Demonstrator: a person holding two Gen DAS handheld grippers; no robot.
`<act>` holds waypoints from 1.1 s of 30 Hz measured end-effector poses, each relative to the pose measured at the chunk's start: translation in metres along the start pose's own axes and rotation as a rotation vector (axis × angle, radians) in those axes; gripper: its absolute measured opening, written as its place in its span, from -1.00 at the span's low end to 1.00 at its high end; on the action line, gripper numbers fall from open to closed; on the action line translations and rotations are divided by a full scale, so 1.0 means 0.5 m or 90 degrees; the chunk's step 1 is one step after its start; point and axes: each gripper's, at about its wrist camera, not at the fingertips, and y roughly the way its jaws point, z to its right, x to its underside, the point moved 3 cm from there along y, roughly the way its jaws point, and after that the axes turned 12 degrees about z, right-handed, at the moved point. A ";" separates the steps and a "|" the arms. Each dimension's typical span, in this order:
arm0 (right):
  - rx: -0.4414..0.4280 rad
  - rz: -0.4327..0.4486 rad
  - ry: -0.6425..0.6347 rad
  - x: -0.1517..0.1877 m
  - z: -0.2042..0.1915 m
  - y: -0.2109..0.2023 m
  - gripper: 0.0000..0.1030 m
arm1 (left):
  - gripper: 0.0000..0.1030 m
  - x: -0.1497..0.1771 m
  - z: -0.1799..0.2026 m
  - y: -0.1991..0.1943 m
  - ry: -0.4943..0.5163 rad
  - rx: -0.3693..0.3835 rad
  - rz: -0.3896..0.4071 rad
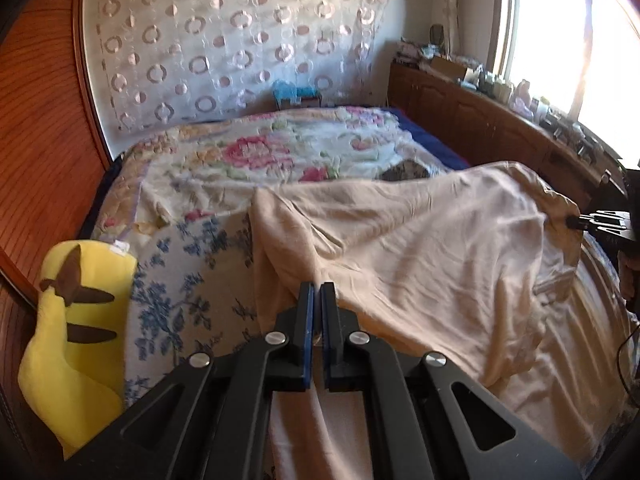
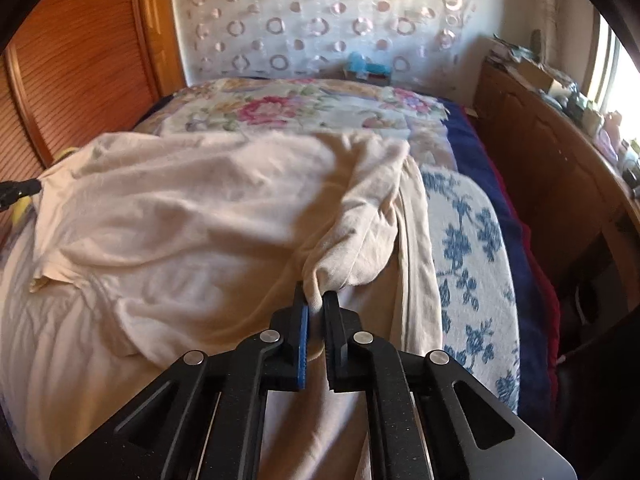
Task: Fold small clothes
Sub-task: 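Grasp the folded shirt's edge with both grippers and lift it, then fold the lifted edge over the shirt and open both grippers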
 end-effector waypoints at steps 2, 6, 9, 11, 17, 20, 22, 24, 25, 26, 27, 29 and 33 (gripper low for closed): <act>-0.002 0.028 -0.003 -0.019 -0.002 -0.021 -0.95 | -1.00 -0.015 0.001 -0.017 -0.002 -0.002 0.019; -0.006 0.073 -0.009 -0.052 -0.004 -0.069 -0.95 | -1.00 -0.030 0.012 -0.059 -0.005 0.011 0.045; -0.013 0.087 -0.006 -0.062 -0.005 -0.101 -0.96 | -1.00 -0.036 0.021 -0.095 0.002 0.010 0.065; -0.015 0.097 -0.005 -0.066 -0.009 -0.125 -0.96 | -1.00 -0.039 0.023 -0.117 -0.001 0.004 0.077; -0.020 0.122 0.004 -0.065 -0.020 -0.194 -0.96 | -1.00 -0.030 0.016 -0.184 -0.009 -0.006 0.104; -0.022 0.136 0.004 -0.064 -0.026 -0.239 -0.96 | -1.00 -0.017 0.014 -0.213 -0.009 -0.009 0.110; -0.022 0.143 -0.001 -0.052 -0.031 -0.278 -0.96 | -1.00 -0.002 0.017 -0.235 -0.011 -0.010 0.112; -0.023 0.144 -0.002 -0.039 -0.037 -0.303 -0.96 | -1.00 0.014 0.018 -0.258 -0.012 -0.013 0.116; -0.024 0.144 -0.002 -0.029 -0.039 -0.316 -0.96 | -1.00 0.020 0.018 -0.269 -0.014 -0.013 0.118; -0.025 0.144 -0.001 -0.018 -0.040 -0.333 -0.96 | -1.00 0.029 0.018 -0.284 -0.018 -0.013 0.120; -0.027 0.144 0.000 -0.015 -0.044 -0.343 -0.96 | -1.00 0.036 0.019 -0.295 -0.019 -0.013 0.122; -0.032 0.144 0.007 0.003 -0.046 -0.373 -0.96 | -1.00 0.050 0.022 -0.316 -0.025 -0.015 0.124; -0.035 0.147 0.015 0.040 -0.050 -0.423 -0.96 | -1.00 0.106 0.030 -0.337 -0.031 -0.021 0.105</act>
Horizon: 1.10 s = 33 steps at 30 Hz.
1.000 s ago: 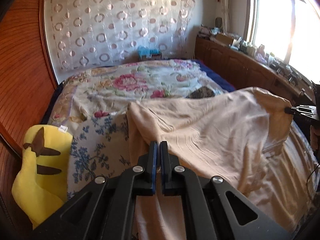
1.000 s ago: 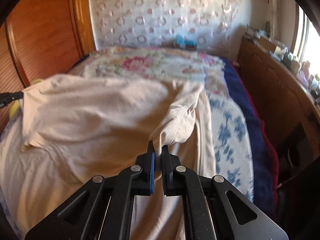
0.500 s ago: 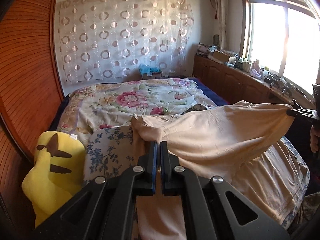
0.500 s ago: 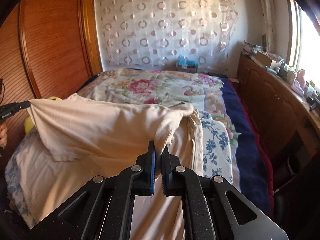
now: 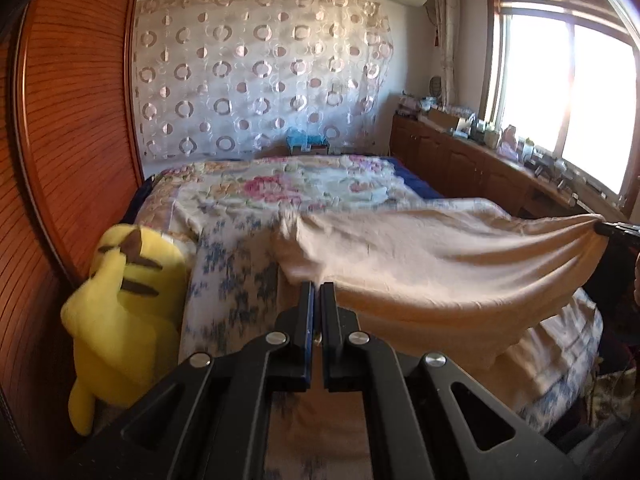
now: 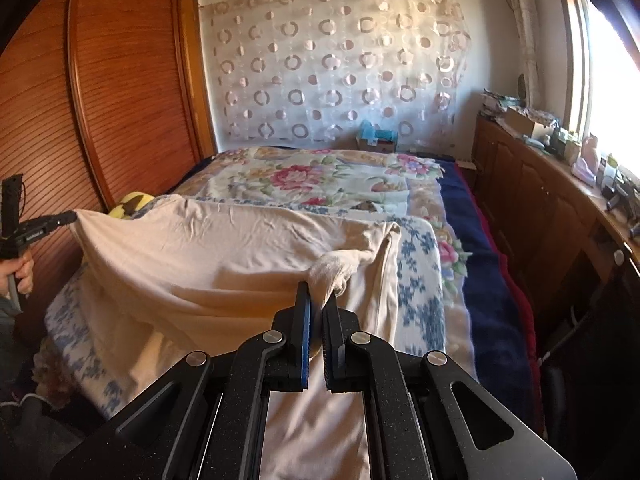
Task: Fold small clothes
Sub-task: 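Fold the lifted edge over the shirt and open both grippers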
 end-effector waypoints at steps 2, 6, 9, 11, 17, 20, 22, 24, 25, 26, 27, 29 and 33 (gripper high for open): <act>-0.001 -0.014 0.006 0.026 0.000 -0.005 -0.96 | -0.99 0.037 -0.001 0.006 0.000 -0.009 -0.029; 0.009 -0.065 0.026 0.115 0.013 0.019 -0.96 | -0.97 0.091 0.001 0.022 -0.001 -0.023 -0.073; 0.031 -0.099 0.034 0.170 0.022 0.039 -0.95 | -0.83 0.111 0.004 0.026 -0.004 -0.021 -0.091; 0.045 -0.110 0.026 0.192 0.023 0.046 -0.94 | -0.64 0.123 0.004 0.026 -0.002 -0.023 -0.104; 0.089 -0.114 -0.007 0.209 0.023 0.048 -0.33 | -0.34 0.147 -0.004 0.042 -0.012 -0.033 -0.135; 0.088 -0.097 -0.004 0.200 0.021 0.044 0.09 | -0.30 0.156 -0.007 0.057 -0.011 -0.041 -0.152; 0.088 -0.086 -0.007 0.196 0.016 0.042 0.15 | -0.29 0.162 -0.011 0.064 -0.014 -0.043 -0.160; 0.072 -0.076 -0.004 0.192 0.006 0.043 0.22 | -0.28 0.169 -0.015 0.070 -0.018 -0.047 -0.167; 0.065 -0.072 -0.001 0.190 -0.001 0.045 0.25 | -0.27 0.171 -0.015 0.071 -0.020 -0.049 -0.169; 0.059 -0.069 0.001 0.189 -0.008 0.050 0.30 | -0.27 0.172 -0.018 0.072 -0.022 -0.049 -0.168; 0.053 -0.069 0.002 0.189 -0.017 0.056 0.30 | -0.27 0.172 -0.018 0.072 -0.022 -0.051 -0.168; 0.036 -0.071 0.002 0.193 -0.039 0.076 0.30 | -0.26 0.175 -0.017 0.072 -0.024 -0.053 -0.168; 0.009 -0.084 0.003 0.209 -0.081 0.115 0.31 | -0.25 0.179 -0.022 0.069 -0.035 -0.049 -0.161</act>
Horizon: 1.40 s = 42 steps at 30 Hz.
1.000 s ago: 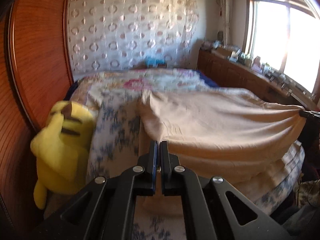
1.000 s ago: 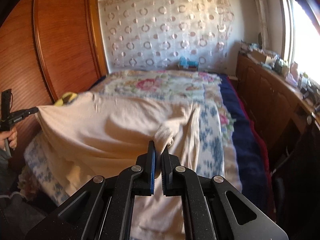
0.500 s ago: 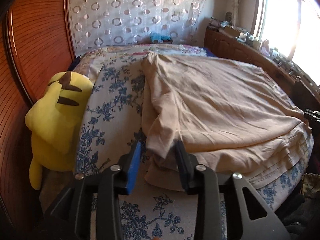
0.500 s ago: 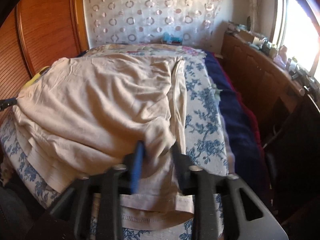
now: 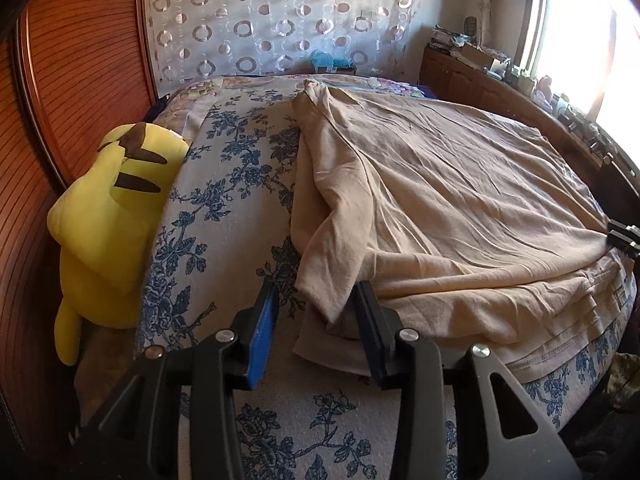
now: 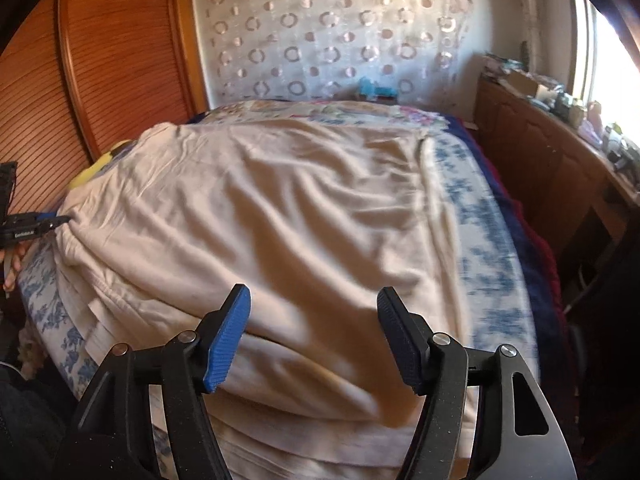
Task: Fold small clothes
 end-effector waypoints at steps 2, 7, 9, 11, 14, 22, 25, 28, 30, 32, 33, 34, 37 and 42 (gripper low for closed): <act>-0.007 -0.010 0.004 0.010 -0.013 0.017 0.31 | -0.23 0.002 -0.008 0.001 -0.017 0.007 0.003; 0.002 -0.022 -0.007 0.029 -0.030 0.034 0.32 | -0.22 0.005 -0.007 -0.001 -0.016 0.003 0.014; 0.008 -0.021 -0.015 0.032 -0.032 0.033 0.33 | -0.21 0.004 -0.006 -0.001 -0.017 0.002 0.017; 0.015 -0.019 -0.020 0.035 -0.036 0.033 0.34 | -0.20 0.005 -0.006 -0.001 -0.017 0.000 0.021; 0.028 -0.019 -0.031 0.038 -0.040 0.033 0.36 | -0.20 0.009 -0.006 -0.004 -0.018 -0.002 0.025; 0.038 -0.008 -0.029 0.042 -0.042 0.034 0.38 | -0.20 0.005 -0.008 -0.004 -0.035 0.017 0.018; 0.038 -0.006 -0.030 0.043 -0.042 0.034 0.38 | -0.20 0.006 -0.003 -0.003 -0.033 0.020 0.020; 0.038 -0.006 -0.030 0.043 -0.042 0.033 0.39 | -0.55 0.008 0.008 -0.003 -0.034 0.039 0.022; 0.037 -0.004 -0.030 0.043 -0.039 0.031 0.39 | -0.76 0.010 0.017 -0.003 -0.022 0.038 0.027; 0.037 -0.004 -0.031 0.043 -0.039 0.031 0.39 | -0.93 0.009 0.032 -0.005 -0.006 0.035 0.033; 0.037 -0.004 -0.030 0.043 -0.040 0.031 0.39 | -0.94 0.006 0.036 -0.008 -0.001 0.033 0.037; 0.037 -0.004 -0.030 0.043 -0.039 0.031 0.39 | -0.94 0.001 0.040 -0.014 -0.001 0.037 0.047; 0.037 -0.005 -0.032 0.044 -0.041 0.031 0.39 | -0.95 -0.023 0.056 -0.037 -0.008 0.059 0.075; 0.029 -0.010 -0.019 0.039 -0.026 0.019 0.39 | -0.95 -0.081 0.114 -0.081 0.014 0.094 0.130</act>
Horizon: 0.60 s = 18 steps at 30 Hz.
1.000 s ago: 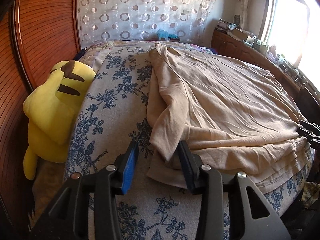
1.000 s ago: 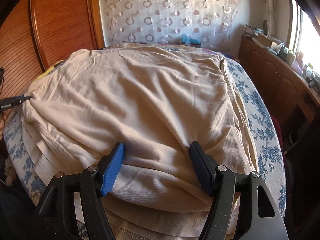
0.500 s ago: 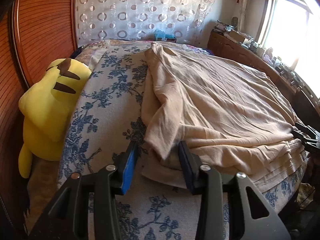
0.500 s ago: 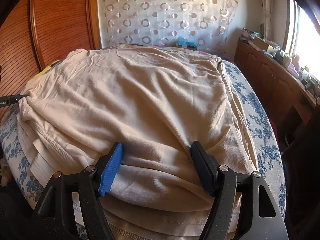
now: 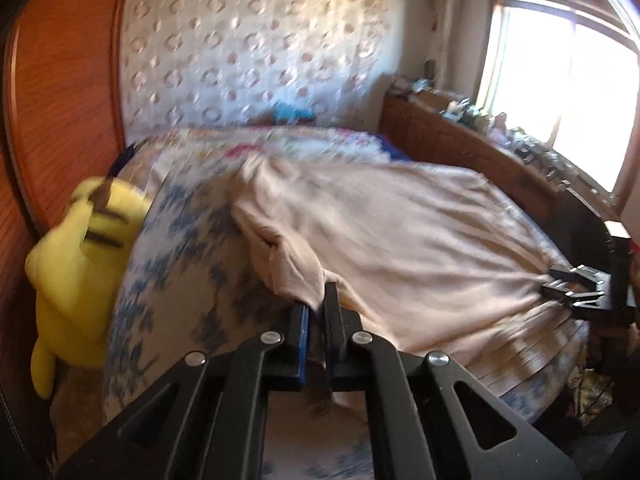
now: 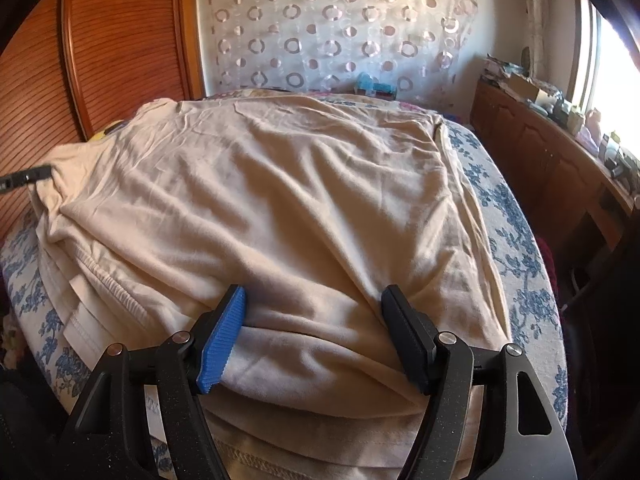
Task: Fold small clothes
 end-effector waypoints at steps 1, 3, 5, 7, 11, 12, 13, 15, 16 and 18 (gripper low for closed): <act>-0.006 0.000 0.011 0.000 0.007 -0.005 0.39 | -0.95 -0.016 0.020 -0.002 0.009 0.010 0.013; -0.015 0.004 0.035 -0.002 0.024 -0.016 0.38 | -0.95 -0.037 0.048 0.000 0.017 0.032 0.026; -0.010 0.010 0.043 -0.003 0.038 -0.028 0.38 | -0.95 -0.059 0.086 0.005 0.027 0.056 0.039; -0.001 0.016 0.045 -0.004 0.053 -0.041 0.38 | -0.96 -0.078 0.125 0.011 0.037 0.081 0.047; 0.017 0.034 0.051 -0.008 0.077 -0.074 0.38 | -0.96 -0.112 0.207 0.027 0.065 0.142 0.047; 0.020 0.040 0.054 -0.009 0.085 -0.083 0.38 | -0.96 -0.122 0.235 0.031 0.082 0.155 0.047; 0.024 0.045 0.056 -0.011 0.092 -0.092 0.38 | -0.96 -0.132 0.262 0.035 0.098 0.171 0.046; 0.031 0.056 0.060 -0.014 0.105 -0.108 0.38 | -0.96 -0.152 0.304 0.039 0.116 0.194 0.049; 0.036 0.062 0.063 -0.014 0.113 -0.118 0.38 | -0.96 -0.165 0.330 0.041 0.124 0.211 0.050; 0.042 0.071 0.072 -0.013 0.127 -0.134 0.38 | -0.96 -0.188 0.368 0.042 0.135 0.235 0.057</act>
